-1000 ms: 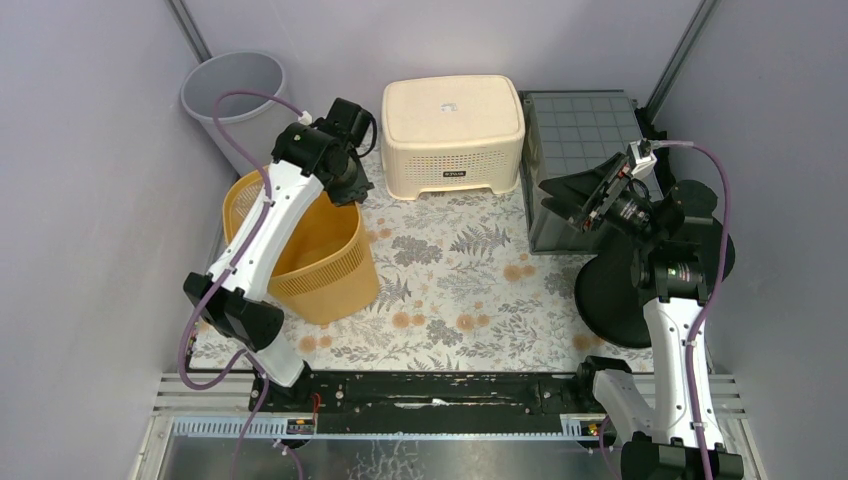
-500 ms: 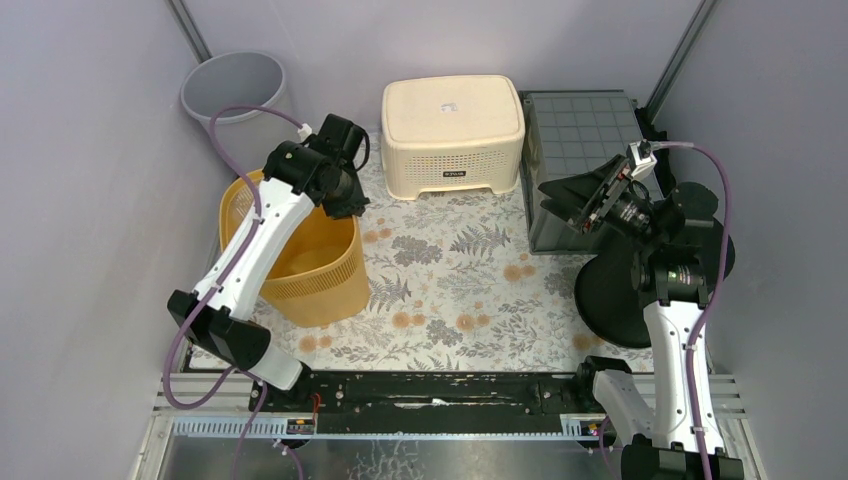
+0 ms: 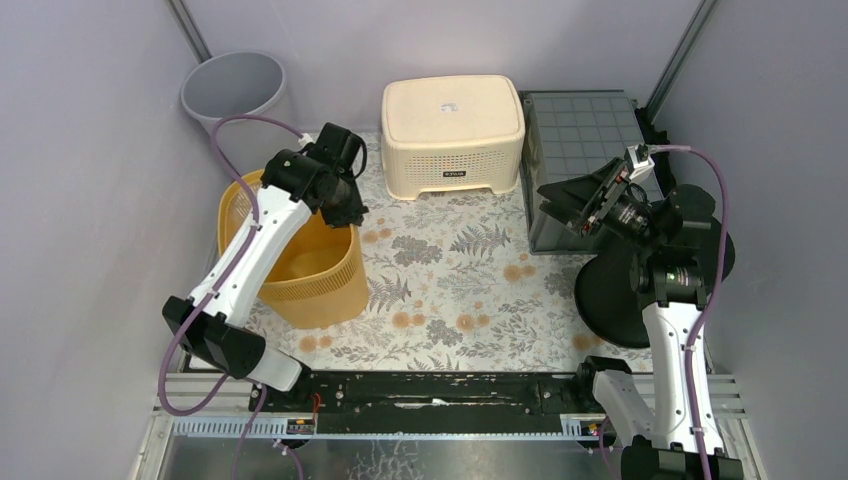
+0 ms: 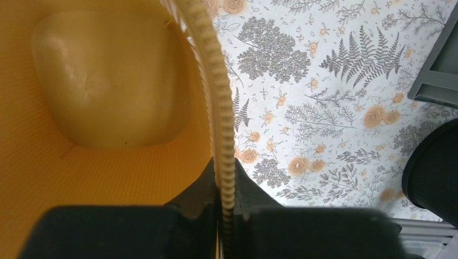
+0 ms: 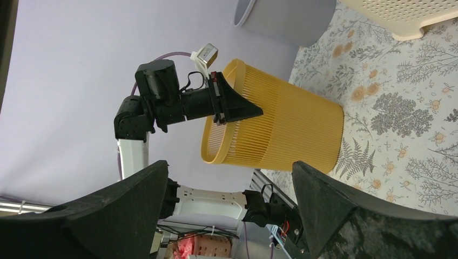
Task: Turn the large container upside down
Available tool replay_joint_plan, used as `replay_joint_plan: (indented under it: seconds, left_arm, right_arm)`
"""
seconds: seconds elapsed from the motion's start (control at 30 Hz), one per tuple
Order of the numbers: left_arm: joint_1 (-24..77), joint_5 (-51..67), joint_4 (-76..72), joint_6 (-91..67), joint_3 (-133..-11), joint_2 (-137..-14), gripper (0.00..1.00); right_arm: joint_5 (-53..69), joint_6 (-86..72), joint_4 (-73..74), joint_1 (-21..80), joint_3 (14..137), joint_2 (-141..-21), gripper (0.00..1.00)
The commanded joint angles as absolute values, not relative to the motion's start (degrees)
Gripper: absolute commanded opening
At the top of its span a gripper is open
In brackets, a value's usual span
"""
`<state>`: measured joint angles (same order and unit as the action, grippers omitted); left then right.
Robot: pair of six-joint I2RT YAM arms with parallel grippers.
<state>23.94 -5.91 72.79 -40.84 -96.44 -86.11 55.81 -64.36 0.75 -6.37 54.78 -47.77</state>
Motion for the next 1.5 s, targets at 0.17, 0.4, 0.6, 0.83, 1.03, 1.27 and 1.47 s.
replay_joint_plan:
  seconds: [0.17,0.4,0.6,0.83,1.03,1.27,1.47]
  left_arm:
    - [23.5,-2.7,78.1,-39.3,-97.5,-85.0,0.00]
    - [23.6,7.4,67.0,-37.0,-101.7,-79.0,0.00]
    - [23.5,13.1,62.0,-38.8,-100.1,-78.2,0.00]
    - [23.3,23.7,50.4,-44.0,-99.3,-77.6,0.00]
    - [23.0,29.1,38.5,-49.1,-99.1,-77.6,0.00]
    - [20.9,34.9,15.6,-60.2,-89.0,-74.8,0.00]
    - [20.7,37.6,-16.8,-76.2,-78.3,-75.7,0.00]
  right_arm:
    - [57.1,-63.9,-0.9,-5.7,54.4,-46.5,0.91]
    - [56.4,-62.8,1.0,-5.7,55.4,-47.2,0.91]
    - [55.5,-62.7,2.2,-5.7,55.9,-46.7,0.91]
    - [54.6,-61.5,5.9,-5.7,60.2,-47.4,0.91]
    - [53.8,-60.8,9.3,-5.7,65.6,-48.0,0.91]
    - [52.9,-60.8,13.1,-5.7,72.6,-49.1,0.91]
    - [52.3,-59.0,18.7,-5.7,80.4,-51.6,0.90]
